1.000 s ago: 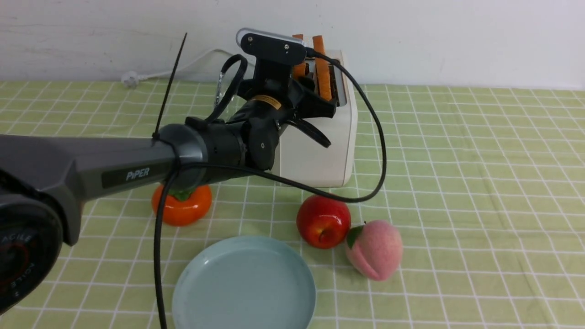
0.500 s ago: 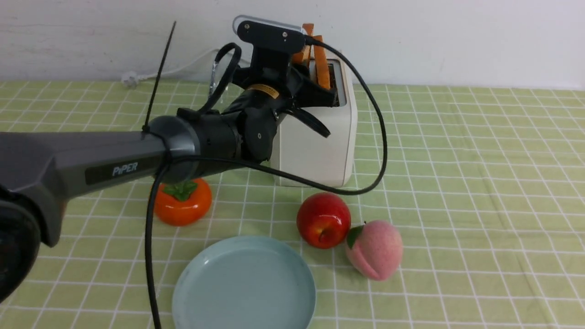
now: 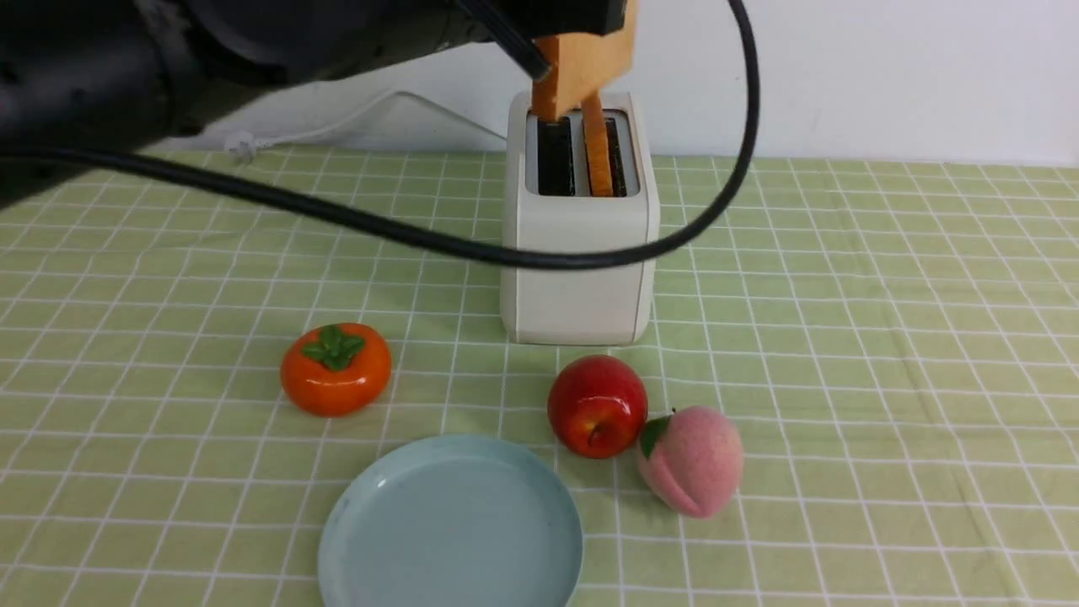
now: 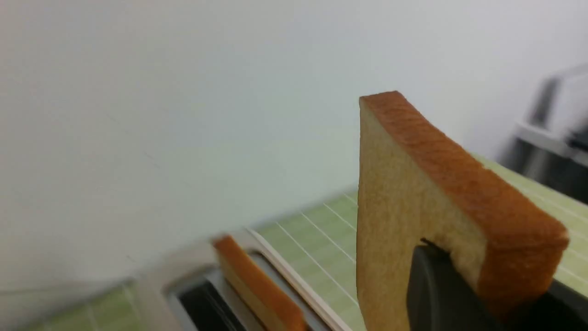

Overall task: Take toasted bread from bread machine on green coffee tablecloth place on plate.
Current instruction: 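Place the slice of bread on the plate with the left gripper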

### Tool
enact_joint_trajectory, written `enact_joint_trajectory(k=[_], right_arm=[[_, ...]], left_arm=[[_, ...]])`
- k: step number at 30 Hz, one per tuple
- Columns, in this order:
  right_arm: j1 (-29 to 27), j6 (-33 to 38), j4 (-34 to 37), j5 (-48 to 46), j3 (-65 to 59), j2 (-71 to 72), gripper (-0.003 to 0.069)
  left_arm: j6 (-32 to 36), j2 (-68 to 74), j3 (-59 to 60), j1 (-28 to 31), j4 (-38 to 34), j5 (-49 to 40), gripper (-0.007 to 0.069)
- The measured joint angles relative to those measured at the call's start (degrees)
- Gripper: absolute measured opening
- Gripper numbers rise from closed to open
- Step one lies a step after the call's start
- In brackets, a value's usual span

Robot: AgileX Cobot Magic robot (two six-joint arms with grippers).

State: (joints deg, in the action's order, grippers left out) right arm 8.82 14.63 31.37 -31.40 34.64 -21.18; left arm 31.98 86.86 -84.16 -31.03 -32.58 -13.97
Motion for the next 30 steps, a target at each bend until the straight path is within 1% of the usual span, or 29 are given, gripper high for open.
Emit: enact_joint_trajectory(k=[1,3,6,7,8,10,12,13,14,17,18,20,22,23,26,30], right_arm=[[0.0,0.0,0.0,-0.3,0.4,0.0,-0.0017],[0.0,0.0,-0.1,-4.9,3.1,0.0,-0.0015],[0.0,0.0,-0.2,-9.0,5.3,0.0,-0.0011],[0.0,0.0,-0.2,-10.2,5.6,0.0,-0.0010],[0.0,0.0,-0.2,-10.4,5.7,0.0,-0.0010],[0.0,0.0,-0.4,-13.4,5.7,0.0,-0.0010],[0.0,0.0,-0.4,-14.6,5.7,0.0,-0.0010],[0.0,0.0,-0.4,-15.8,5.7,0.0,-0.0010],[0.0,0.0,-0.4,-15.9,5.7,0.0,-0.0010],[0.0,0.0,-0.4,-17.3,5.7,0.0,-0.0009],[0.0,0.0,-0.4,-17.3,5.7,0.0,-0.0009],[0.0,0.0,-0.5,-17.6,5.7,0.0,-0.0008],[0.0,0.0,-0.5,-17.6,5.7,0.0,-0.0008],[0.0,0.0,-0.5,-17.6,5.7,0.0,-0.0008],[0.0,0.0,-0.4,-17.6,5.7,0.0,-0.0005],[0.0,0.0,-0.3,-17.6,5.7,0.0,-0.0002]], left_arm=[[-0.2,-0.4,0.0,0.0,0.0,-1.2,0.0095],[-5.7,-4.7,0.0,-0.1,1.2,-17.0,0.0095],[-11.4,-7.2,0.1,-0.1,4.2,-29.0,0.0095],[-13.2,-7.9,1.0,-0.1,5.8,-31.7,0.0095],[-13.5,-8.0,1.2,-0.1,6.0,-32.2,0.0095],[-16.5,-9.2,5.5,-0.1,8.4,-35.7,0.0095],[-17.7,-9.7,8.5,0.0,9.2,-36.5,0.0095],[-18.9,-10.0,13.1,0.0,9.4,-36.7,0.0095],[-18.9,-10.0,13.6,0.0,9.4,-36.7,0.0095],[-19.3,-10.2,20.3,0.5,9.1,-35.3,0.0095],[-19.3,-10.2,20.6,0.6,9.0,-35.3,0.0095],[-19.3,-10.2,23.2,3.0,7.7,-32.3,0.0095],[-19.0,-10.1,23.8,6.7,4.9,-30.6,0.0095],[-18.9,-10.1,23.8,7.0,4.6,-30.3,0.0095],[-15.7,-8.8,23.9,12.0,-2.1,-31.2,0.0094],[-13.0,-4.6,23.9,13.9,-6.2,-33.9,0.0090]])
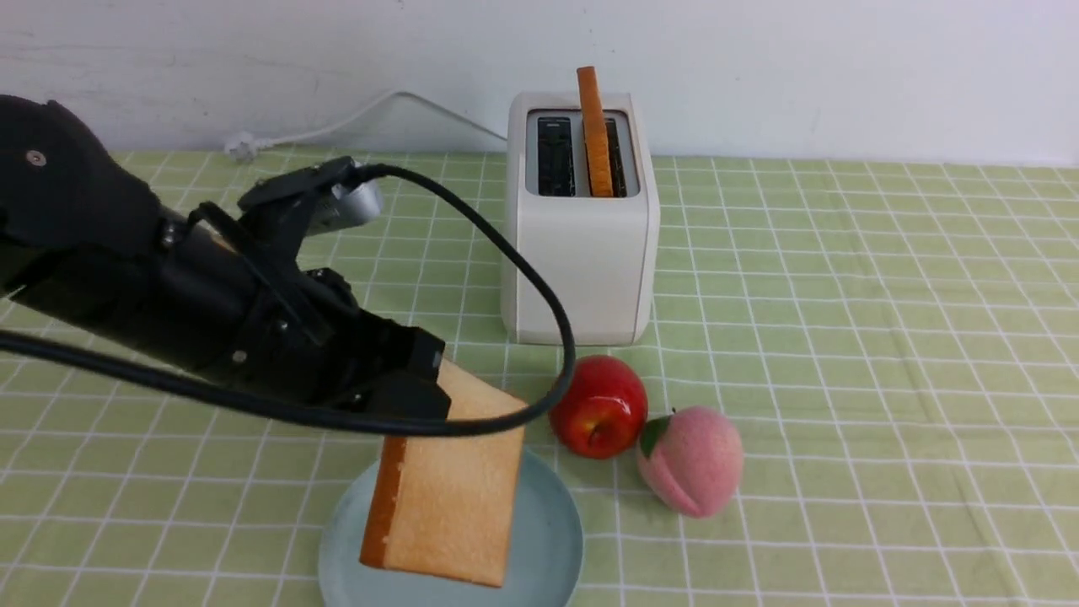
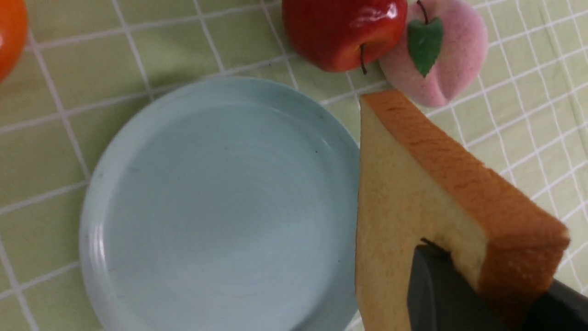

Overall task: Take toasted bread from bread machine on green coffee tablecloth place on plate.
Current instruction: 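Place the slice of bread on the plate with the left gripper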

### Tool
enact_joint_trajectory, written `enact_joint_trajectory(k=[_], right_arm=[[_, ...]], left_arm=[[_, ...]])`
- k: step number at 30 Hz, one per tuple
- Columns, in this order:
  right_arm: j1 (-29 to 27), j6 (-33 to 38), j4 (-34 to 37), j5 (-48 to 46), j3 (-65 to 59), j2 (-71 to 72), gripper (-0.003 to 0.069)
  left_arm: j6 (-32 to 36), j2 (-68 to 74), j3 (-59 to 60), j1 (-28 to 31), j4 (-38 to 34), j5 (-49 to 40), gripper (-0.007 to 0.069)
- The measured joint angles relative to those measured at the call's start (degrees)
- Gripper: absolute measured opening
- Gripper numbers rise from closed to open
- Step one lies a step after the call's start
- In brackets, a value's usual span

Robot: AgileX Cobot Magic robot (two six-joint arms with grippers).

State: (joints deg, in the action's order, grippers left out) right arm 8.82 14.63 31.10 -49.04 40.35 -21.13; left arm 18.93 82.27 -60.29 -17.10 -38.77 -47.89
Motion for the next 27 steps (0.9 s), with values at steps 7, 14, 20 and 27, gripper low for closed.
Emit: enact_joint_trajectory(k=[7,14,20,27], right_arm=[[0.0,0.0,0.0,-0.5,0.0,0.0,0.0001],[0.0,0.0,0.3,-1.5,0.0,0.0,0.0001],[0.0,0.0,0.3,-1.6,0.0,0.0,0.0003],[0.0,0.0,1.1,-2.6,0.0,0.0,0.0003]], left_arm=[[0.9,7.2,0.0,-0.3,-3.3,-0.1,0.0090],[0.9,10.5,0.0,-0.3,-3.5,0.5,0.0090],[0.8,11.1,0.0,-0.3,-1.0,2.1,0.0137],[0.0,10.9,0.0,-0.3,4.3,1.7,0.0426]])
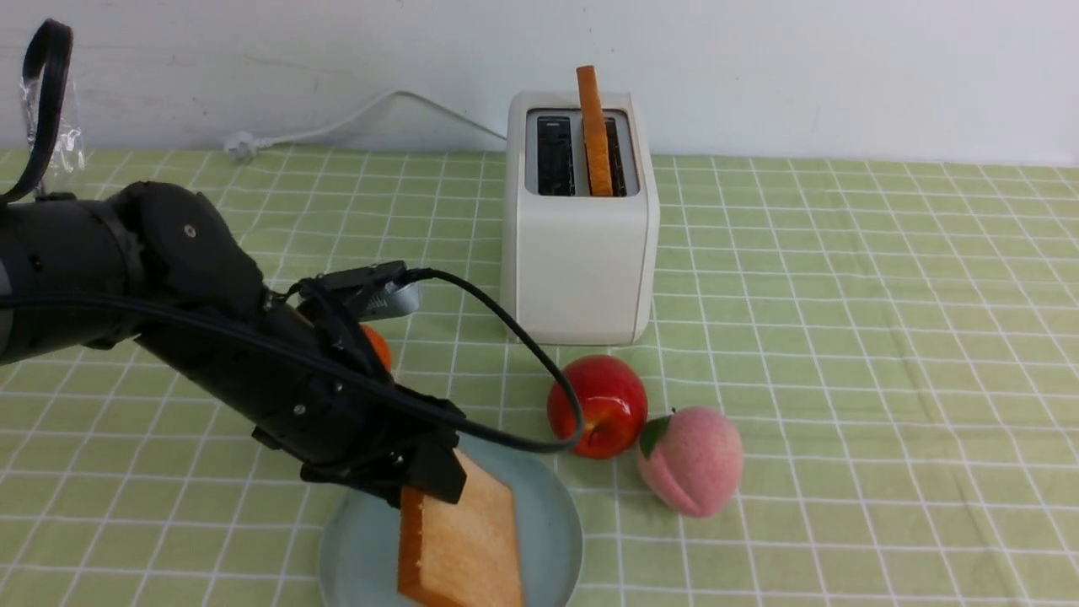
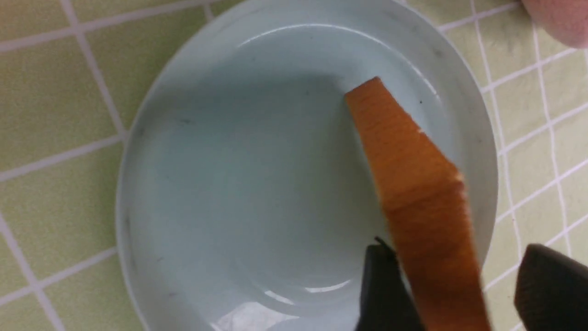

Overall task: Take toasted bread from bread machine on green coffee tablecloth place on plate.
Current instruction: 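Place the slice of bread on the plate with the left gripper, then grasp the toast slice in the toaster and pull it up out of the slot with the right gripper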

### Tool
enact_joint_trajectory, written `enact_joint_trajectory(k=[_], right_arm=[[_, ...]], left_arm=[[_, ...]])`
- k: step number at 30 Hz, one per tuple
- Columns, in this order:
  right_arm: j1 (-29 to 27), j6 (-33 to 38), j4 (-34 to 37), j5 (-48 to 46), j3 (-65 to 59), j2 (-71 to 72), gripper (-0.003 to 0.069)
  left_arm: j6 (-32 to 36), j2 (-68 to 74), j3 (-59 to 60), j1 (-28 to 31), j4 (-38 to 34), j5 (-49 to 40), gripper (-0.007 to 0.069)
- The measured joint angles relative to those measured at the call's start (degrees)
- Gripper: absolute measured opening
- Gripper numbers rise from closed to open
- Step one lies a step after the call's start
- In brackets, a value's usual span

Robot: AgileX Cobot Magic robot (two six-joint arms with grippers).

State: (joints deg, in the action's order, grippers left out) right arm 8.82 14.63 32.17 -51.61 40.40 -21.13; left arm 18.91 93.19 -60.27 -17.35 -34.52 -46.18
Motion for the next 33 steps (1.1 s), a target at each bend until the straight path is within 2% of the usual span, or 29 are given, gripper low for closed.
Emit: enact_joint_trajectory(k=[3,6,7,11,12,14,15,17,18,19,20,22,23,25,30,33], right_arm=[[0.0,0.0,0.1,-0.3,0.0,0.0,0.0003],[0.0,0.0,0.1,-0.3,0.0,0.0,0.0003],[0.0,0.0,0.1,-0.3,0.0,0.0,0.0003],[0.0,0.1,0.1,-0.5,0.0,0.0,0.0003],[0.0,0.1,0.1,-0.5,0.0,0.0,0.0003],[0.0,0.1,0.1,-0.6,0.0,-0.7,0.0003],[0.0,0.1,0.1,-0.6,0.0,-1.0,0.0003],[0.0,0.4,0.1,-0.6,0.0,-4.2,0.0003],[0.0,0.5,0.1,-0.6,0.1,-4.5,0.0003],[0.0,0.8,0.1,-0.6,0.1,-5.9,0.0003],[0.0,1.6,0.1,-0.6,0.6,-10.0,0.0003],[0.0,2.1,0.1,-0.6,1.6,-13.5,0.0003],[0.0,2.3,0.1,-0.5,2.2,-15.9,0.0003],[0.0,2.6,0.1,-0.5,3.5,-18.8,0.0003],[0.3,3.2,1.3,-0.1,10.1,-31.2,0.0003],[4.3,4.2,2.8,1.3,15.2,-40.4,0.0003]], left_arm=[[-2.8,-1.3,0.0,0.0,2.8,0.0,0.0529],[-6.2,-3.6,0.0,0.0,7.0,0.0,0.0582],[-6.7,-4.0,0.0,0.0,7.4,0.0,0.0587],[-14.3,-10.2,0.0,0.0,20.1,-0.5,0.0585],[-15.1,-10.8,0.0,0.0,20.7,-0.6,0.0580],[-20.1,-15.4,0.0,0.0,26.5,-1.1,0.0525],[-20.5,-15.9,0.0,0.0,26.8,-1.2,0.0518],[-23.7,-22.0,0.1,0.0,29.5,-1.3,0.0379],[-23.8,-22.5,0.1,0.0,29.6,-1.3,0.0364],[-24.0,-24.9,0.1,0.0,29.9,-1.4,0.0286],[-23.9,-29.3,0.1,0.0,30.0,-1.5,0.0150],[-22.3,-33.8,0.7,0.0,29.8,-1.2,0.0017],[-21.6,-35.9,1.3,0.0,29.5,-0.7,-0.0010],[-20.5,-39.6,2.7,0.0,28.6,0.8,-0.0013],[-15.8,-52.6,14.0,0.0,21.5,8.0,-0.0013],[-11.0,-62.3,25.0,0.0,15.2,13.7,-0.0013]])
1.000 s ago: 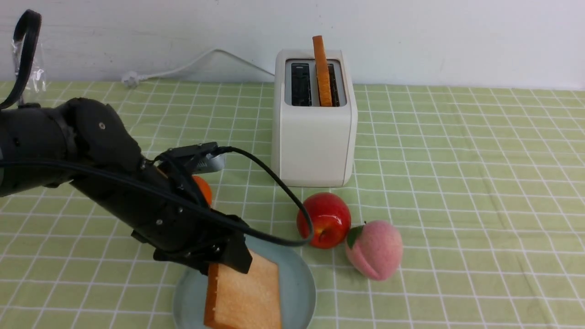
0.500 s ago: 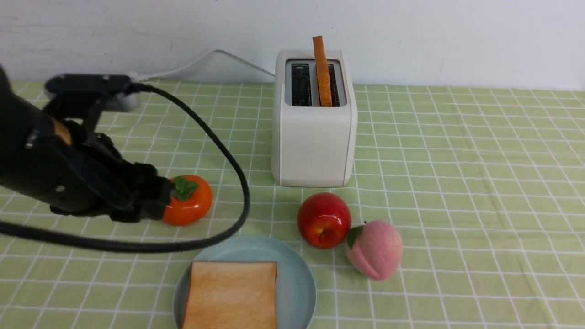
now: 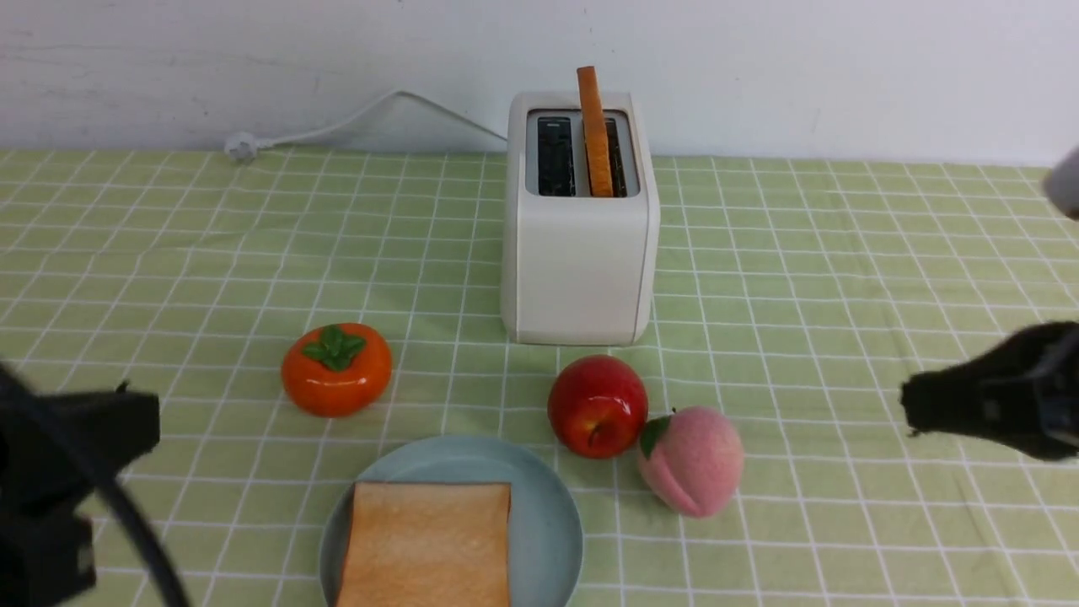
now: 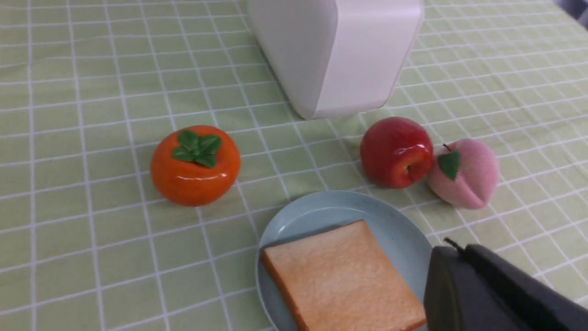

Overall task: Take toasted bread from bread machine on green coffee tablecloth place on plate.
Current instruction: 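Grasp the toast slice in the toaster and pull it up out of the slot with the right gripper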

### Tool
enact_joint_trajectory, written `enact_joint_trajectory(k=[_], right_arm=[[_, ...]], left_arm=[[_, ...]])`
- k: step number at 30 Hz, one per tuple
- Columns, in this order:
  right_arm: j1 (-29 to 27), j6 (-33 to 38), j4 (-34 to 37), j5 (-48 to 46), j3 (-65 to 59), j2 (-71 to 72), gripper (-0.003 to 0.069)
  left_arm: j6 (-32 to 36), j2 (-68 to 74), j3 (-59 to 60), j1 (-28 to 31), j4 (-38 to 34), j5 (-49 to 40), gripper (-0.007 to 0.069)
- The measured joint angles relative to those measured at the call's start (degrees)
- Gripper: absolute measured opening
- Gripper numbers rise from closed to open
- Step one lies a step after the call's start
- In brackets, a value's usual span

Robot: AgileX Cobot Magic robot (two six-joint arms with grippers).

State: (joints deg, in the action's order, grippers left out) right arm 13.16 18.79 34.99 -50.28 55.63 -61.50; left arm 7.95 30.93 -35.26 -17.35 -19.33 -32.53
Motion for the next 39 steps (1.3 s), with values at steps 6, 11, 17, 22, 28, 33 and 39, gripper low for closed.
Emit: enact_joint_trajectory(k=[6,11,17,22,28,33,39], right_arm=[[12.5,-0.4,-5.2,7.1,13.3,-17.1,0.0012],[13.5,-3.4,-10.8,13.0,24.3,-27.1,0.0059],[13.5,-7.6,-18.6,19.8,40.2,-41.1,0.0309],[13.0,-10.8,-23.9,24.4,46.0,-48.3,0.0478],[11.8,-13.2,-30.3,31.9,50.0,-56.3,0.0482],[10.9,-13.3,-31.4,33.6,50.2,-58.6,0.0318],[10.9,-13.3,-31.4,35.2,50.3,-58.6,0.0136]], left_arm=[[8.2,-14.1,14.8,0.0,-10.5,10.9,-0.0013],[11.7,-19.1,18.6,0.0,-13.1,16.7,-0.0013],[12.5,-20.2,19.0,0.0,-13.7,18.3,-0.0013],[12.5,-20.2,19.2,0.0,-13.7,18.5,-0.0013],[12.5,-20.2,19.3,0.0,-13.7,18.6,-0.0013],[12.6,-20.2,19.3,0.0,-13.7,18.6,-0.0013],[12.7,-20.2,19.3,0.0,-13.7,18.6,-0.0013]])
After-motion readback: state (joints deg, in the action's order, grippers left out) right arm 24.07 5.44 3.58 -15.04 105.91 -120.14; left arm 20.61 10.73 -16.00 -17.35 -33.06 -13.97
